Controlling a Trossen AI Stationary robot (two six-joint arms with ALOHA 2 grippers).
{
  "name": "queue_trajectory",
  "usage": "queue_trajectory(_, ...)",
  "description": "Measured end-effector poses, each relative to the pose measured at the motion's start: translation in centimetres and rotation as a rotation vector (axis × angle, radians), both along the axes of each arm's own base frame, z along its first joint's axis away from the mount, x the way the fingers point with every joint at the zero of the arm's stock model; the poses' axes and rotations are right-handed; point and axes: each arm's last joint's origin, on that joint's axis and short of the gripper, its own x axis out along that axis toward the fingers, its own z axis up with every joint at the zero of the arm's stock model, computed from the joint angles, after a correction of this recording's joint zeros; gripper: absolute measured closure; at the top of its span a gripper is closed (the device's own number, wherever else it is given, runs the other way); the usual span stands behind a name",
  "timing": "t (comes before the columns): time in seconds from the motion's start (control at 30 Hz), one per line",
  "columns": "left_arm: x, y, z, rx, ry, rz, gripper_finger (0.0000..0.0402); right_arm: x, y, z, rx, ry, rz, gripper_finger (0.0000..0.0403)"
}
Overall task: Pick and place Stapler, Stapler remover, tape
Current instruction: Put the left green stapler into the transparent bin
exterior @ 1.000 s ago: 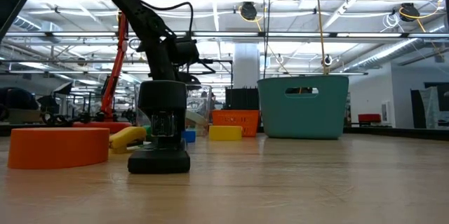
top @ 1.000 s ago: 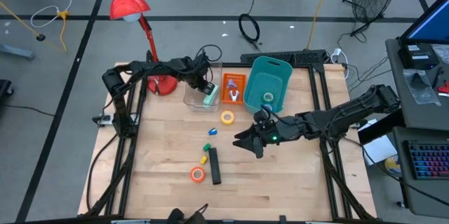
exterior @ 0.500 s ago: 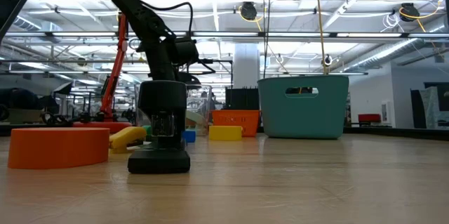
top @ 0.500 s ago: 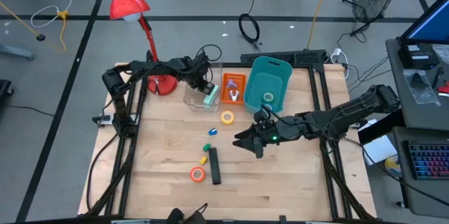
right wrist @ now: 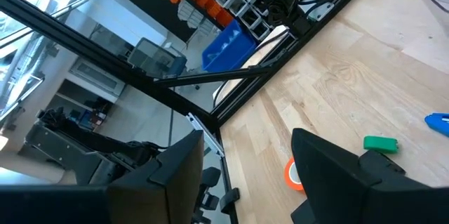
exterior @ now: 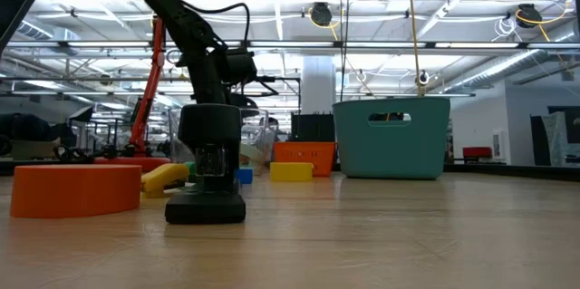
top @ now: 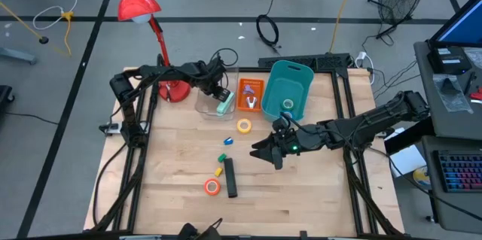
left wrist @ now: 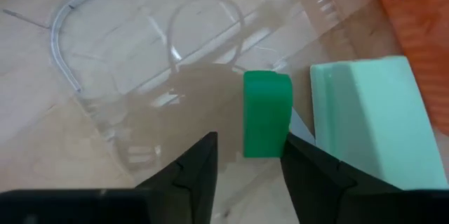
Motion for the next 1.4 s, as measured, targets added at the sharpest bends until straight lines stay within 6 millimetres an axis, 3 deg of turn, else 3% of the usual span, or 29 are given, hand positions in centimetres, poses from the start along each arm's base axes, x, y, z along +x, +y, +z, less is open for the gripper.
queue_trajectory(0.2, -0.2, -0.1, -0.1, -0.005, 0.026, 0.014, 0.0242, 0.0, 0.0, 0.0, 0.0, 0.0, 0.0, 0.0193)
queue_trajectory(0.5, 0.5, -0.9, 0.1, -0.011, 0.021, -0.034, 0.0306, 0.0, 0.2, 0.2, 0.005, -0.015, 0.007, 0.0193)
queue_trajectory(0.67, 0.4, -0.7, -0.1, -0.029, 0.04, -0.028, 0.0315, 0.0, 0.2, 0.4, 0.012, -0.039, 0.007, 0.0193)
queue_trajectory(0.77, 0.7, -0.8, 0.4, -0.033, 0.045, -0.048, 0.0294, -0.1, 0.4, 0.4, 0.012, -0.038, 0.011, 0.0193)
queue_trajectory(1.1, 0.4, -0.9, 0.7, -0.011, 0.123, 0.017, 0.0154, -0.1, 0.4, 0.4, 0.011, -0.037, 0.01, 0.0193)
queue_trajectory(1.23, 0.0, -0.9, 0.7, -0.01, 0.165, 0.033, 0.0156, -0.1, 0.4, 0.4, 0.011, -0.037, 0.008, 0.0193)
queue_trajectory(1.4, 0.4, -0.8, 1.3, -0.005, 0.114, 0.033, 0.0192, -0.1, 0.4, 0.4, 0.011, -0.038, 0.005, 0.0193)
